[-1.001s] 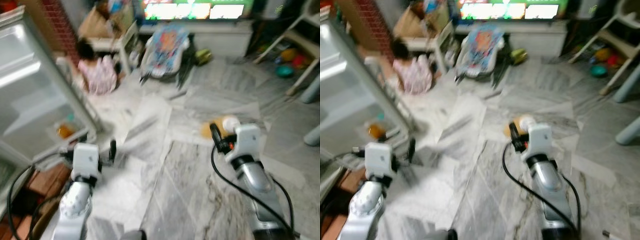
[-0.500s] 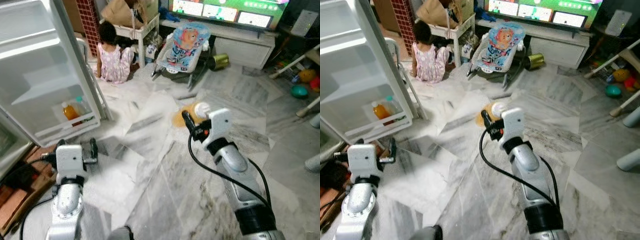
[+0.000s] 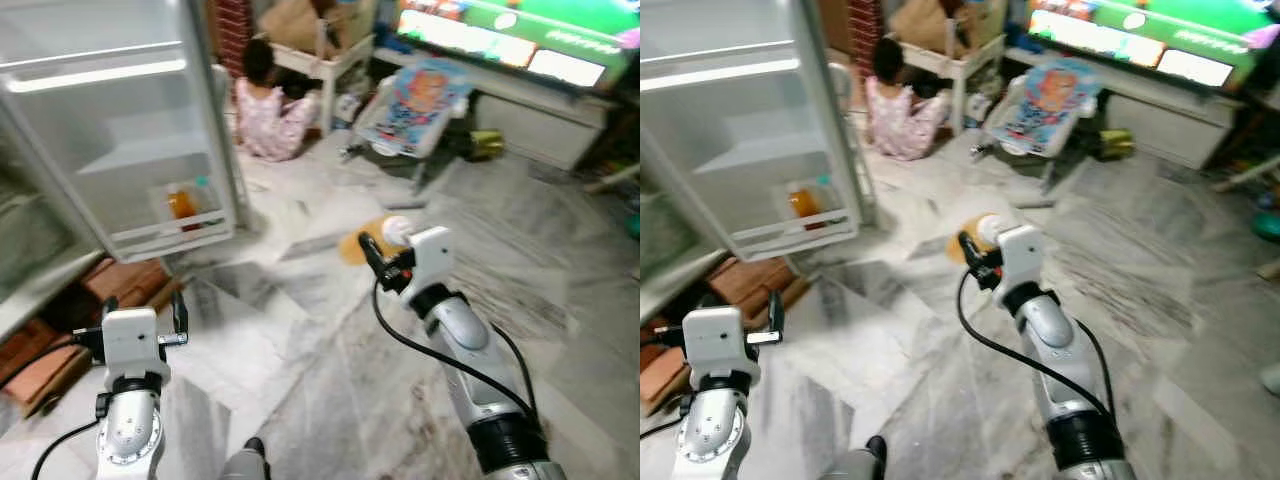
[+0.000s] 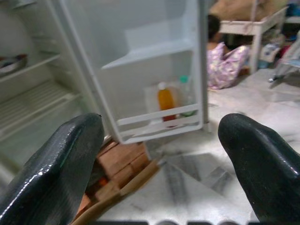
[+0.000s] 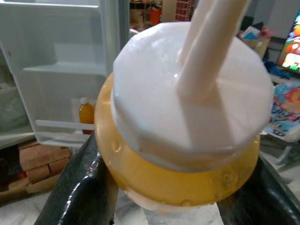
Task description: Restocking fridge
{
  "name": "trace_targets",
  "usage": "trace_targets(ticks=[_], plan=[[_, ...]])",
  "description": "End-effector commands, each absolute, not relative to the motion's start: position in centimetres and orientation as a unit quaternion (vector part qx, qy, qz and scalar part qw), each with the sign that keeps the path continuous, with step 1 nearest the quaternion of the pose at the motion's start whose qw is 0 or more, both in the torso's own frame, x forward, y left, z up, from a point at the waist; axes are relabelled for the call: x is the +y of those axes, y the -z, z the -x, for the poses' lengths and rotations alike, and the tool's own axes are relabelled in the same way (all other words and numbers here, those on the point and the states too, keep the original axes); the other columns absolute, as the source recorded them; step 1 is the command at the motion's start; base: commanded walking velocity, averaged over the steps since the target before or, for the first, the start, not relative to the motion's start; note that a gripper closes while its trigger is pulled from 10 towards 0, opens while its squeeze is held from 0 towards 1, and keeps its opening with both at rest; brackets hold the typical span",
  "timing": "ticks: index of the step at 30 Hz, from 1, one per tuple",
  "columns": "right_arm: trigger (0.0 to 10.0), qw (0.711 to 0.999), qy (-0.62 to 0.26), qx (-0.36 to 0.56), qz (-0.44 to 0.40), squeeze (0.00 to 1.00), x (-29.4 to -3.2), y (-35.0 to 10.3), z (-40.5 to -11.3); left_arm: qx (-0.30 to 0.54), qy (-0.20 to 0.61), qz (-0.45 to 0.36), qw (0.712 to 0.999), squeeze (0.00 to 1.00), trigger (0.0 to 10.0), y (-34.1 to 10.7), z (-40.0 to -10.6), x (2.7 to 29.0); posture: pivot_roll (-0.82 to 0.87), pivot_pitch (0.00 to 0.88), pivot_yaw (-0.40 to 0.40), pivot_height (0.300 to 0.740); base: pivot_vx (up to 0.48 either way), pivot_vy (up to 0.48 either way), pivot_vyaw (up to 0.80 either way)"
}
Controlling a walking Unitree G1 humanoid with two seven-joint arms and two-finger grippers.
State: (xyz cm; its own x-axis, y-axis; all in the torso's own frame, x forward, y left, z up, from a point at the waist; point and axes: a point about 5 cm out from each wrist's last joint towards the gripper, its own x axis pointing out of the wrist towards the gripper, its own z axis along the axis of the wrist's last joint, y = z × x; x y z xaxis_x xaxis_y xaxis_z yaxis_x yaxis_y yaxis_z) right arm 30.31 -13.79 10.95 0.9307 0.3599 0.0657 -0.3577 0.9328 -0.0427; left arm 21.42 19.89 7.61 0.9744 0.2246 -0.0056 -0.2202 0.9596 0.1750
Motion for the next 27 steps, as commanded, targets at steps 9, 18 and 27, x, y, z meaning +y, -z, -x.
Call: trace_targets(ticks=[9, 18, 27], plan=[[10.0, 0.988, -0.147, -0.049, 0.003, 0.00, -14.1, -10.9, -29.2, 0.018, -0.086, -0.094, 0.992, 0.00, 10.0, -7.9, -22.5, 19.6, 0.00, 0.117, 0.024, 0.740, 0.000, 0.000, 0.53], [10.0, 0.986, -0.158, -0.056, 0.014, 0.00, -13.2, -11.2, -29.4, 0.014, -0.076, -0.100, 0.992, 0.00, 10.0, -8.5, -22.9, 19.4, 0.00, 0.132, 0.040, 0.740, 0.000, 0.000, 0.00], [10.0, 0.983, -0.177, -0.044, 0.025, 0.00, -13.3, -10.7, -28.9, 0.038, -0.090, -0.080, 0.992, 0.00, 10.0, -7.7, -21.7, 19.2, 0.02, 0.152, 0.002, 0.740, 0.000, 0.164, 0.56]])
